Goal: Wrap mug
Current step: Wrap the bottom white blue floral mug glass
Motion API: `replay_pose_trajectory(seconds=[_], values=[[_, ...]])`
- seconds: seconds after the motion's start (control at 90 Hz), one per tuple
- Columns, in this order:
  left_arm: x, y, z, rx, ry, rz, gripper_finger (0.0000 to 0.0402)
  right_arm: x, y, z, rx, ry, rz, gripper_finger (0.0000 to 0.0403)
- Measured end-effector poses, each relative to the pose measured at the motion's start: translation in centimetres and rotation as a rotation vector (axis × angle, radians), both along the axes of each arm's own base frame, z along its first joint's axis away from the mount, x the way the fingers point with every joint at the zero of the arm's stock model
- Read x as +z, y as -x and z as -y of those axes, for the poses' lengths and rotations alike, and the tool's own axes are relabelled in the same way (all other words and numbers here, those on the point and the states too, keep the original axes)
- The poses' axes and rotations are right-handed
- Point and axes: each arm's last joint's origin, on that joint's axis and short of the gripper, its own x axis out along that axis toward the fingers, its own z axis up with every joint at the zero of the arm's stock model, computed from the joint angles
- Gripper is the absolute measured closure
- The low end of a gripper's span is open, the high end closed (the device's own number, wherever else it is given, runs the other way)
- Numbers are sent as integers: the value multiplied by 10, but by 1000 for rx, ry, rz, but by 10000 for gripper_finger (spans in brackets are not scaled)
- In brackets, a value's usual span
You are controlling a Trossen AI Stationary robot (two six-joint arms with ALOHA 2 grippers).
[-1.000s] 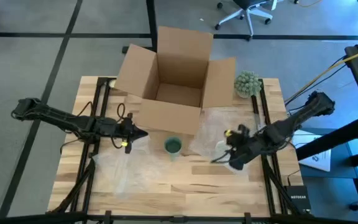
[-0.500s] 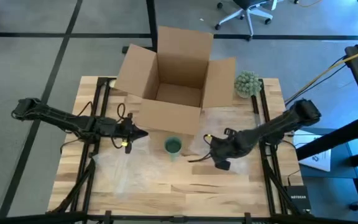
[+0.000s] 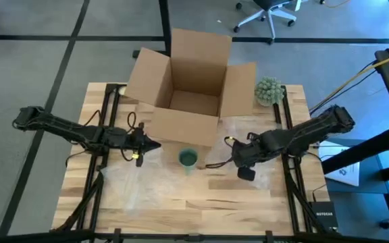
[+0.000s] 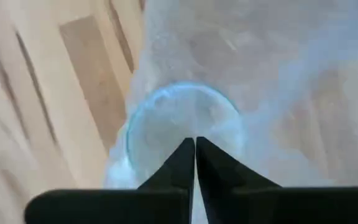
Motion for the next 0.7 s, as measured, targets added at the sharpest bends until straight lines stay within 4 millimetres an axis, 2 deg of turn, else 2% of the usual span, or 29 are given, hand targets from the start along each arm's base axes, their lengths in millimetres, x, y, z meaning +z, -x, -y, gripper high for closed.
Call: replay_pose_trajectory(seconds=[0.078, 0.189, 0.256, 0.333, 0.456, 0.578, 0.633, 0.7], values=[[0, 0, 0, 0, 0, 0, 402, 12, 16, -1, -61, 1, -5, 402], [0, 0, 0, 0, 0, 0, 402, 18, 48, -5, -155, 28, -70, 402], [0, 0, 0, 0, -2, -2, 402, 16, 64, -9, -199, 40, -108, 402], [-1, 0, 0, -4, -14, -9, 402, 3, 75, -16, -223, 43, -124, 402], [-1, 0, 0, -10, -35, -12, 402, -30, 78, -27, -217, 8, -131, 402], [-1, 0, 0, -11, -47, -12, 402, -66, 69, -34, -212, -50, -16, 402], [-1, 0, 0, -13, -53, -12, 402, -73, 65, -36, -214, -74, 31, 402], [-1, 0, 0, -12, -51, -12, 402, -71, 65, -36, -217, -69, 46, 402]])
